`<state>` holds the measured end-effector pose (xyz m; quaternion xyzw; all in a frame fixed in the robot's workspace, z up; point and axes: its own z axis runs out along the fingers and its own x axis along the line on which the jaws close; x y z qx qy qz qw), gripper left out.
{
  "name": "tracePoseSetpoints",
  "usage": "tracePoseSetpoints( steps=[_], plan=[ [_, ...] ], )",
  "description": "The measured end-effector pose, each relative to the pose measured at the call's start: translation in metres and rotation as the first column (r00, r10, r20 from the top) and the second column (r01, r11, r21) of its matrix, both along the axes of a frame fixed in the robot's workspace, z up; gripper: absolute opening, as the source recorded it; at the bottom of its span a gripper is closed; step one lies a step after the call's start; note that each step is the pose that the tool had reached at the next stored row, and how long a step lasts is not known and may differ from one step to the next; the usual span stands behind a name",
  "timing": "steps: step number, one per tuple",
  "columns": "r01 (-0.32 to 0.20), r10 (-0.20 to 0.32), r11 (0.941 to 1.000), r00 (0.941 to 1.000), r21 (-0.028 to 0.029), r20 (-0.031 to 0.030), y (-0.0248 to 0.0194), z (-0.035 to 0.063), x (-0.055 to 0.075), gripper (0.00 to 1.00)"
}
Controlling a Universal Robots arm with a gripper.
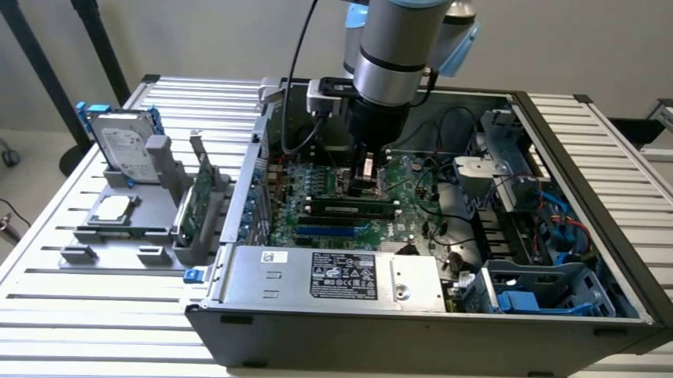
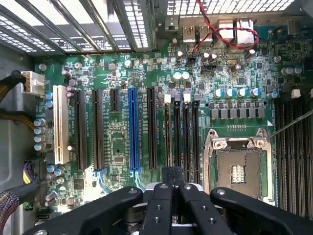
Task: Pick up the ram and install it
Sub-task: 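Insert the ram into the slot, then press down the ram until it locks into place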
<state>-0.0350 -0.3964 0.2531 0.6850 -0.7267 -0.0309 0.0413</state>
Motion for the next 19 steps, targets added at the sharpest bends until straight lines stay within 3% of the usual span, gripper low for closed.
tracePoseSetpoints(
  steps=[13, 15, 19],
  plan=[
    [0.0, 0.0, 1.0, 1.0, 0.0, -0.0029, 0.0, -0.0002, 0.0, 0.11],
    [0.0, 0.0, 1.0, 1.0, 0.0001, 0.0002, 0.0, -0.0009, 0.0001, 0.11],
    [-0.005, 0.005, 1.0, 0.9999, 0.0, 0.0139, 0.0, -0.0035, 0.0, 0.11]
  ],
)
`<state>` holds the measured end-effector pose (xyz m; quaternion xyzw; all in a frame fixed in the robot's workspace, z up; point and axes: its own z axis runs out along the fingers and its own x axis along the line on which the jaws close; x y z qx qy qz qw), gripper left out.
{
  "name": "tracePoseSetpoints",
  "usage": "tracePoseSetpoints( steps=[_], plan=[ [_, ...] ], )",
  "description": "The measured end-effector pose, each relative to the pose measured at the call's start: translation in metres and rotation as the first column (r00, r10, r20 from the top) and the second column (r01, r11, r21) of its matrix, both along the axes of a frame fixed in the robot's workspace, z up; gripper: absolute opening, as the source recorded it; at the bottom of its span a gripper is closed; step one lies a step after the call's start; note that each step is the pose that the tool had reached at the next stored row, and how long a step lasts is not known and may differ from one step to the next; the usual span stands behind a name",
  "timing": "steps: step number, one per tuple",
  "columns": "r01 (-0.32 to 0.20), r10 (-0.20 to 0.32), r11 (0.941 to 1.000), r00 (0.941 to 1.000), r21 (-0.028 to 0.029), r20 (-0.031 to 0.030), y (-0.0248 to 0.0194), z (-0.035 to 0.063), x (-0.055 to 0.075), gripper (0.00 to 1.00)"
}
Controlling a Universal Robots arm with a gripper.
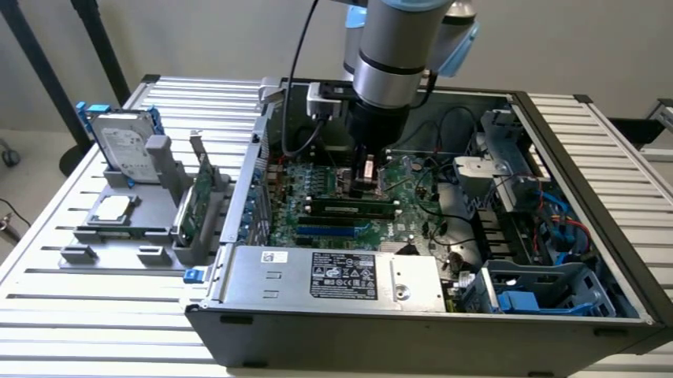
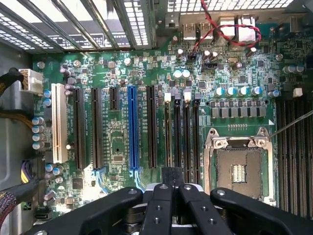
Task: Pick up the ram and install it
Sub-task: 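Press down the ram until it locks into place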
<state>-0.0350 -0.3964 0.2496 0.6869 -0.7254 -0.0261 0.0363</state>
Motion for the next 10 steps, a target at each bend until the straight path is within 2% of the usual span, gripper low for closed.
tracePoseSetpoints(
  steps=[3, 5, 7, 10],
  plan=[
    [-0.004, 0.004, 1.0, 0.9999, -0.0002, 0.0129, 0.0001, -0.0036, -0.0001, 0.11],
    [-0.007, 0.007, 1.0, 0.9998, 0.0, 0.0182, 0.0001, -0.0065, -0.0004, 0.11],
    [-0.011, 0.011, 0.9999, 0.9997, 0.0002, 0.0203, 0.0005, -0.0088, -0.0011, 0.11],
    [-0.016, 0.016, 0.9999, 0.9997, 0.0, 0.0203, 0.0013, -0.0105, -0.002, 0.11]
  ],
)
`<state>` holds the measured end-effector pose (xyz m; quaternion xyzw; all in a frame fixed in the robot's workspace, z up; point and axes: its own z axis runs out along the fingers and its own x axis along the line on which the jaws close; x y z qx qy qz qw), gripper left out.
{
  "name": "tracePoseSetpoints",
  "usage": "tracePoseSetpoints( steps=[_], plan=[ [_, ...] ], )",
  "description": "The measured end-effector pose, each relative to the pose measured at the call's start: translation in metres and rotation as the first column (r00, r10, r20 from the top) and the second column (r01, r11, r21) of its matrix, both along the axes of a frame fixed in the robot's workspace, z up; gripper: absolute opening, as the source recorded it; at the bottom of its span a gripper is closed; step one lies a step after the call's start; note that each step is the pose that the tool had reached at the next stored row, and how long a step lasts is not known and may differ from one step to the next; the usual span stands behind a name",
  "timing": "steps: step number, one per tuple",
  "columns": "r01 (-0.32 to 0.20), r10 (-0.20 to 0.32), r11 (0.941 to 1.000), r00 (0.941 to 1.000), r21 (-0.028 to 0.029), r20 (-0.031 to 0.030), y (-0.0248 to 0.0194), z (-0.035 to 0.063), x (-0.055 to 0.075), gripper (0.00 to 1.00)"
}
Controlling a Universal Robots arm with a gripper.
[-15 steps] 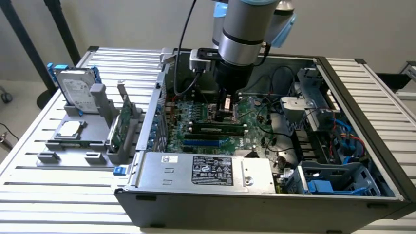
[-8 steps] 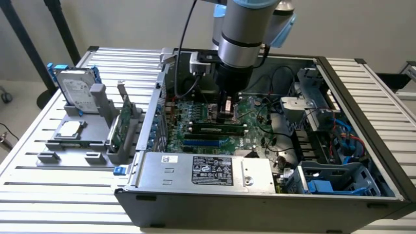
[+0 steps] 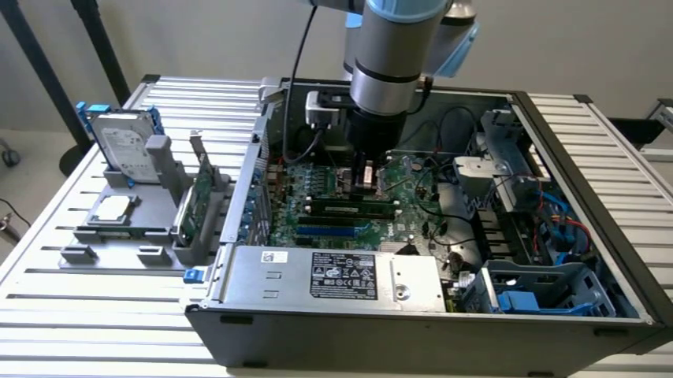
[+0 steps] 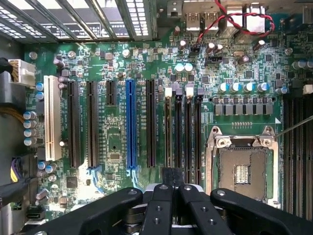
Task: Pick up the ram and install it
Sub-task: 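Press down the ram until it locks into place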
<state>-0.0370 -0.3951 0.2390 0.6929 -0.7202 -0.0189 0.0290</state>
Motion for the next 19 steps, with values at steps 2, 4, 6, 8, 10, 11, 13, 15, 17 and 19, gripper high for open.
tracePoseSetpoints(
  steps=[2, 4, 6, 8, 10, 11, 13, 15, 17, 19],
  plan=[
    [-0.003, 0.003, 1.0, 1.0, 0.0001, 0.0, 0.0004, -0.0007, 0.0, 0.11],
    [-0.006, 0.006, 1.0, 1.0, 0.0002, 0.0001, 0.0009, -0.0014, -0.0001, 0.11],
    [-0.009, 0.009, 1.0, 1.0, 0.0003, 0.0001, 0.0015, -0.0023, -0.0001, 0.11],
    [-0.011, 0.011, 0.9999, 0.9999, 0.0005, 0.0002, 0.0023, -0.0032, -0.0001, 0.11],
    [-0.014, 0.014, 0.9999, 0.9999, 0.0003, 0.0002, 0.0031, -0.0043, -0.0001, 0.11],
    [-0.015, 0.015, 0.9999, 0.9999, 0.0004, 0.0003, 0.0035, -0.0049, -0.0001, 0.11],
    [-0.017, 0.017, 0.9998, 0.9998, 0.0005, 0.0006, 0.0041, -0.0062, -0.0001, 0.11],
    [-0.02, 0.02, 0.9998, 0.9998, 0.0004, 0.0008, 0.0044, -0.0074, 0.0, 0.11],
    [-0.022, 0.022, 0.9997, 0.9997, 0.0001, 0.0007, 0.0044, -0.0083, -0.0001, 0.11],
    [-0.025, 0.025, 0.9997, 0.9997, -0.0002, 0.0008, 0.0044, -0.0092, -0.0001, 0.11]
  ],
)
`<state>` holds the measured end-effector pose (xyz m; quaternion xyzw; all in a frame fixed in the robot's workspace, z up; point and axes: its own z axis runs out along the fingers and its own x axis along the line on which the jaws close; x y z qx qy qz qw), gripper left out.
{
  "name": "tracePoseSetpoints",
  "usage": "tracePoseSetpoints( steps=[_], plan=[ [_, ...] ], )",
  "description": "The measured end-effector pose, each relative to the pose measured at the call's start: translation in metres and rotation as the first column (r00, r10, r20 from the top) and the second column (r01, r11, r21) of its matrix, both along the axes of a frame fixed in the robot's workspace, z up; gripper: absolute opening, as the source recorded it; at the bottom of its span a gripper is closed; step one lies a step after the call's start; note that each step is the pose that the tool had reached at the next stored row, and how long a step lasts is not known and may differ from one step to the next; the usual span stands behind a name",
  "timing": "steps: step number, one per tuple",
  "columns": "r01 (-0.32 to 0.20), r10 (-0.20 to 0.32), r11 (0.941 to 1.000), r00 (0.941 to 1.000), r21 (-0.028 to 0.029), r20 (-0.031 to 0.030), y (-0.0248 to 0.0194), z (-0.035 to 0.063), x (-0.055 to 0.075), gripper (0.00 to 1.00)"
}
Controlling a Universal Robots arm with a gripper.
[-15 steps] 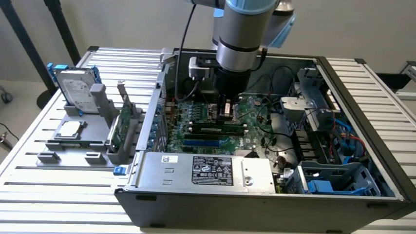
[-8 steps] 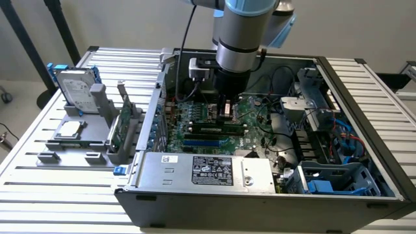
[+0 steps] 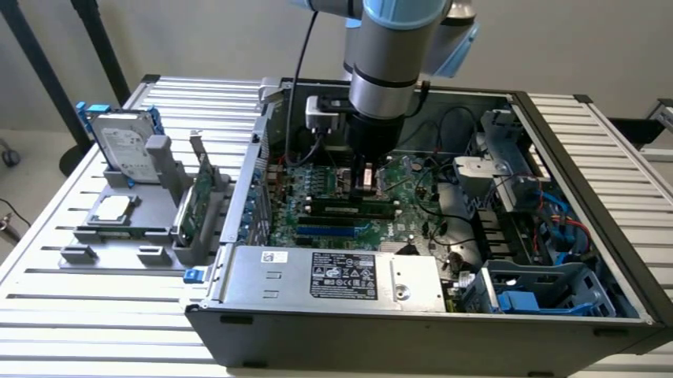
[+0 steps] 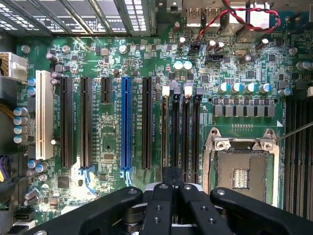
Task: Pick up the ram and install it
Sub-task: 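Press down the ram until it locks into place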
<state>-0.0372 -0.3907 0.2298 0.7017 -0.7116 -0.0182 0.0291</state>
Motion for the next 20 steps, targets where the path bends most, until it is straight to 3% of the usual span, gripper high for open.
tracePoseSetpoints(
  steps=[9, 11, 20],
  plan=[
    [-0.007, 0.007, 1.0, 1.0, 0.0007, 0.0002, 0.0001, -0.0022, -0.001, 0.11],
    [-0.007, 0.007, 1.0, 1.0, 0.0025, 0.0008, 0.0003, 0.0012, -0.001, 0.11],
    [-0.008, 0.008, 1.0, 1.0, 0.001, -0.0012, 0.0, 0.0199, -0.001, 0.11]
  ],
)
